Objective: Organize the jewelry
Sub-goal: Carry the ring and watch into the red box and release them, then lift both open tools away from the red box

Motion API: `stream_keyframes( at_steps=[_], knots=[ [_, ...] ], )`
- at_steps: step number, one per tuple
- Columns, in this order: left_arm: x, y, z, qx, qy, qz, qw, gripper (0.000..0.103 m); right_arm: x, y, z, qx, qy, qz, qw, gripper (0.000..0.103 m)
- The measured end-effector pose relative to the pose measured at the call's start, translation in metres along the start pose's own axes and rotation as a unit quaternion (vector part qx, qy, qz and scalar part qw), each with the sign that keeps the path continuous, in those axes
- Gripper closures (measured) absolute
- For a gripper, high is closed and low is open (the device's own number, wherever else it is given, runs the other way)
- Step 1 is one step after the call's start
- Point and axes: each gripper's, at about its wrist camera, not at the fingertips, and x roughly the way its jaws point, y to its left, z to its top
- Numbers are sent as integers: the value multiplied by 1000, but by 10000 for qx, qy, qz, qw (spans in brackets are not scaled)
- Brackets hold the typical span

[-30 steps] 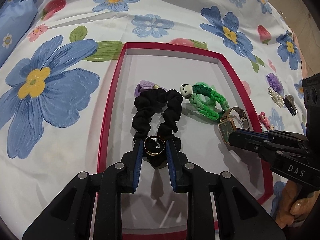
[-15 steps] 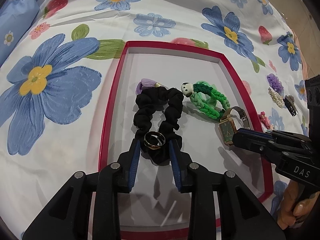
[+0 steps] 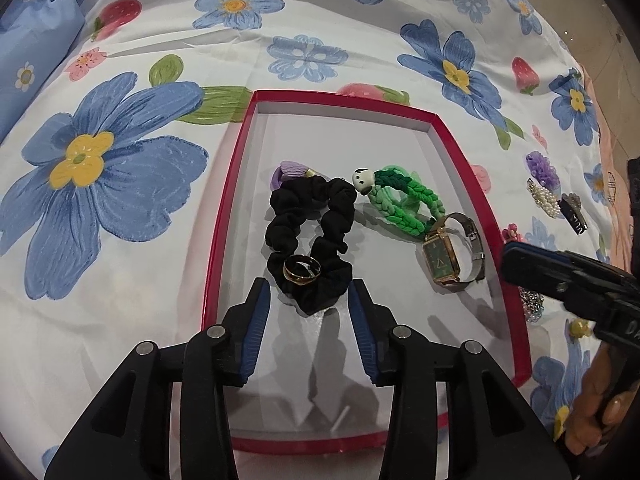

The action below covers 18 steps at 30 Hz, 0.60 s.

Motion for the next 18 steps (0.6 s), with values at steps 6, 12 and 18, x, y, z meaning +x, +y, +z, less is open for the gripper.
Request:
stream_keyframes(
  at_steps=[6, 12, 18],
  knots=[
    [-21, -5, -5, -52, -150, -84, 9998, 58, -37, -2, -7, 44, -340, 78, 9994, 64],
    [-48, -23, -12, -60, -369, -216, 9991, 49, -79, -13, -23, 139, -682, -48, 9976, 62],
    [-69, -50, -24, -39, -482, -470, 9977, 44, -122, -33, -50, 247, -995, -414, 9939, 57]
  ],
)
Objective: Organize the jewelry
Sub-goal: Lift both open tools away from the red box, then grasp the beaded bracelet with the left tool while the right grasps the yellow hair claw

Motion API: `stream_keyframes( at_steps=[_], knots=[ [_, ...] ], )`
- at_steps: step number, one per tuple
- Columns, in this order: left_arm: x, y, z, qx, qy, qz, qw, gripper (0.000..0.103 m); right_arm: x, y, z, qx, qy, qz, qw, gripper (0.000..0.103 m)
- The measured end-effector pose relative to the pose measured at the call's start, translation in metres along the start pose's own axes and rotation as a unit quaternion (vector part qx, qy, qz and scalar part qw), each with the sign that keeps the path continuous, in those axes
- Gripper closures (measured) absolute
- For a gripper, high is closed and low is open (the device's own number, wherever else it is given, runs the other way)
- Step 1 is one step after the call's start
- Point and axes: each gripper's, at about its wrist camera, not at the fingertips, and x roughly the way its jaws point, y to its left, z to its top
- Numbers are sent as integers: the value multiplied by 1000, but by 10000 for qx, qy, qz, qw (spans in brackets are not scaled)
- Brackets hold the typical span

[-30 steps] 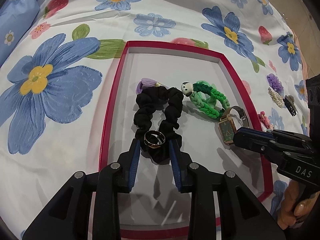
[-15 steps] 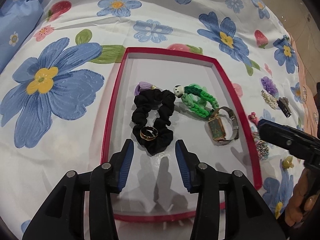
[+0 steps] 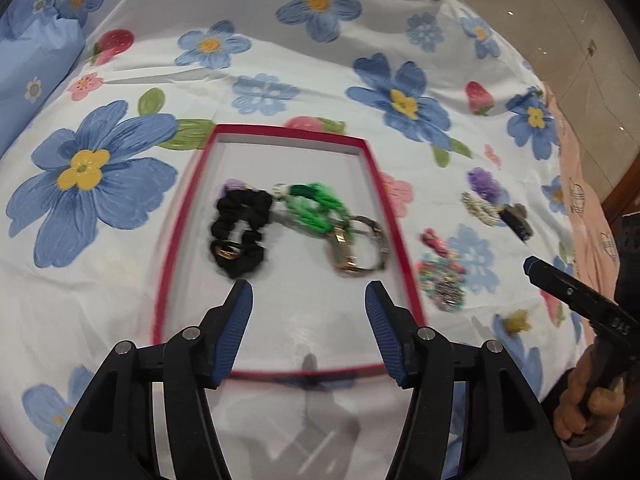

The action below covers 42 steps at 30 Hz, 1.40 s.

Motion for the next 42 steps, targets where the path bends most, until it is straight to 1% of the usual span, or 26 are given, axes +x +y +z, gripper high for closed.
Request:
stream_keyframes(
  at_steps=[5, 9, 17, 18, 20, 22, 27, 32, 40, 42],
  knots=[
    [-5, -29, -8, 222, 17, -145, 9996, 43, -33, -26, -16, 109, -150, -386, 9991, 56],
    [-5, -50, -13, 377, 69, -265, 9989, 42, -52, -47, -31, 284, -195, -611, 9975, 56],
    [3, -85, -26, 698, 237, -400, 9965, 41, -79, -81, -60, 645, -237, -905, 9935, 55],
    [5, -89, -26, 743, 270, -411, 9960, 41, -80, -83, -62, 659, -228, -920, 9933, 54],
    [9, -96, -28, 847, 334, -408, 9950, 41, -81, -86, -68, 675, -214, -950, 9930, 48],
    [13, -105, -30, 971, 377, -417, 9937, 41, -79, -90, -71, 691, -176, -974, 9927, 46],
    [24, -126, -30, 1346, 464, -427, 9889, 41, -68, -92, -76, 693, -52, -927, 9933, 46],
    [41, -137, -24, 1500, 575, -442, 9860, 41, -56, -94, -76, 622, 40, -933, 9937, 46],
    [73, -143, 0, 1666, 672, -236, 9834, 42, -43, -104, -75, 667, 129, -937, 9933, 46],
    [80, -143, 5, 1744, 703, -185, 9820, 44, -42, -106, -73, 691, 127, -938, 9931, 46]
  ],
)
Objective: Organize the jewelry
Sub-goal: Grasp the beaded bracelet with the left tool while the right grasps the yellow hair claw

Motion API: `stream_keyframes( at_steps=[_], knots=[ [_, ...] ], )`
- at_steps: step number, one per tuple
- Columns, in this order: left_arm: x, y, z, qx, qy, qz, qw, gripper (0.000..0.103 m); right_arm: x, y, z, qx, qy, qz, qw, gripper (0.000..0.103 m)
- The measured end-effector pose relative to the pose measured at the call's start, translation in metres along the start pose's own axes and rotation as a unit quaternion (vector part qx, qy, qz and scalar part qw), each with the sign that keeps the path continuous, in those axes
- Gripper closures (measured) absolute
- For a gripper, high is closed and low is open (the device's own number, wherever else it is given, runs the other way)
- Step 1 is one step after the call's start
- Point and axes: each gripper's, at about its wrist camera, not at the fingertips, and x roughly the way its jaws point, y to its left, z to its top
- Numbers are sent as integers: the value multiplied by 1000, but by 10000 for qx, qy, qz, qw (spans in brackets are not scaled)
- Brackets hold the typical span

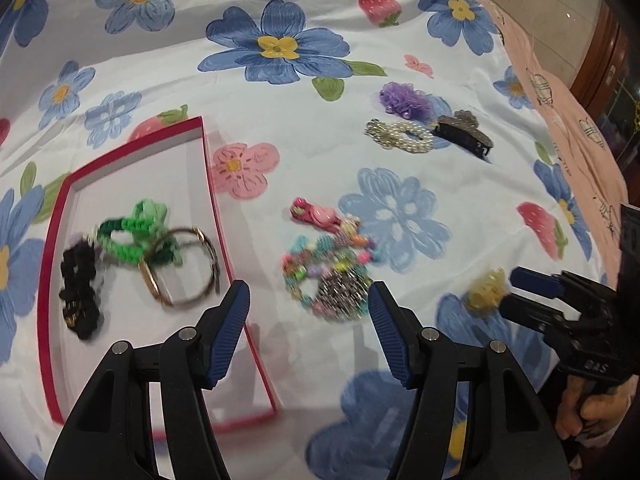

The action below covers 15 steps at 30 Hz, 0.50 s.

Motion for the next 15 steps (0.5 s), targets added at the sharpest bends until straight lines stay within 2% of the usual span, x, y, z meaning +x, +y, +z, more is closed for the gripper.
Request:
stream_keyframes(
  at_steps=[6, 10, 14, 15],
  knots=[
    [27, -1, 11, 419, 298, 67, 9987, 59, 7, -5, 3, 50, 42, 18, 10000, 46],
    [46, -3, 12, 666, 561, 128, 9961, 65, 13, -9, 3, 129, 134, 14, 9998, 47],
    [57, -5, 12, 761, 691, 155, 9946, 65, 19, -11, 3, 164, 174, 26, 9997, 50],
    [59, -5, 12, 771, 685, 157, 9945, 71, 19, -11, 3, 165, 179, 35, 9997, 52]
  ],
)
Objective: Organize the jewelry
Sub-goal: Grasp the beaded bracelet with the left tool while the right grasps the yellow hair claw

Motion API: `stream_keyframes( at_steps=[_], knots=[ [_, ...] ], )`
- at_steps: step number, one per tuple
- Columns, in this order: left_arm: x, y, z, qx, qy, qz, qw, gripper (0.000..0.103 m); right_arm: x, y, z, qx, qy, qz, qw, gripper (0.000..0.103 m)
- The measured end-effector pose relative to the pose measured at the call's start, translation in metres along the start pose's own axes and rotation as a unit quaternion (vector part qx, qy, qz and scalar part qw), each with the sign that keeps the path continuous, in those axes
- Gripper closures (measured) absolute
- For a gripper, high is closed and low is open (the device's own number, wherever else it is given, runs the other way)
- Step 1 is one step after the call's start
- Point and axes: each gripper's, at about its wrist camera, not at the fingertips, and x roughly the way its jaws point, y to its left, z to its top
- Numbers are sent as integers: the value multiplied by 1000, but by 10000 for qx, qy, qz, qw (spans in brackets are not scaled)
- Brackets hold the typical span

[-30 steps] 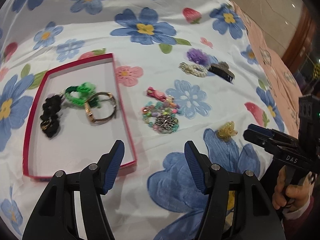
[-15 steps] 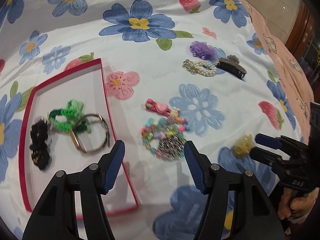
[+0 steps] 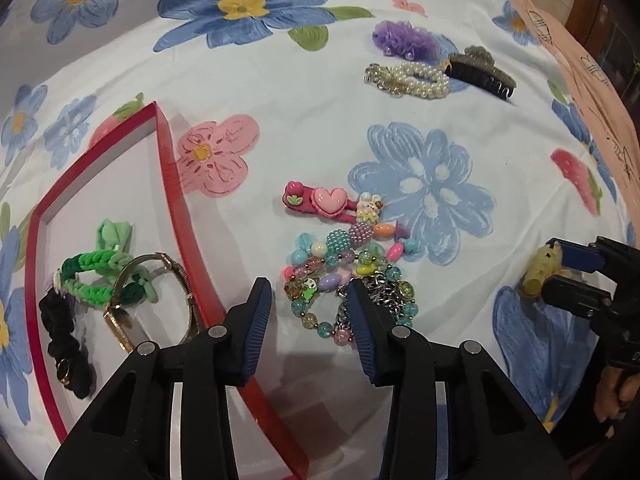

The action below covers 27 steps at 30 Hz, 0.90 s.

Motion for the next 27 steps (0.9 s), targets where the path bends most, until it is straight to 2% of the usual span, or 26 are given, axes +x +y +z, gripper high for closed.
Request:
stream_keyframes(
  at_steps=[1, 2, 4, 6, 13, 21, 27],
  knots=[
    [2, 1, 0, -16, 18, -10, 10000, 80, 1, 0, 0, -1, 16, 15, 10000, 54],
    [4, 1, 0, -37, 56, -27, 10000, 84, 2, 1, 1, -6, 32, 23, 10000, 55],
    [7, 2, -1, -41, 78, -41, 10000, 88, 4, 2, 1, -29, 56, 18, 10000, 57],
    [5, 2, -3, -29, 19, -66, 10000, 90, 4, 5, 1, -84, 36, 8, 10000, 65],
    [-22, 2, -9, -295, -368, -420, 9980, 91, 0, 9, 0, -123, -18, 67, 9999, 66],
    [-68, 3, -19, -670, -885, -818, 9905, 91, -14, 14, 4, -122, -187, 146, 9996, 66],
    [-99, 8, -30, -888, -1225, -862, 9847, 91, -22, 26, 9, -202, -259, 246, 9992, 66]
  ],
)
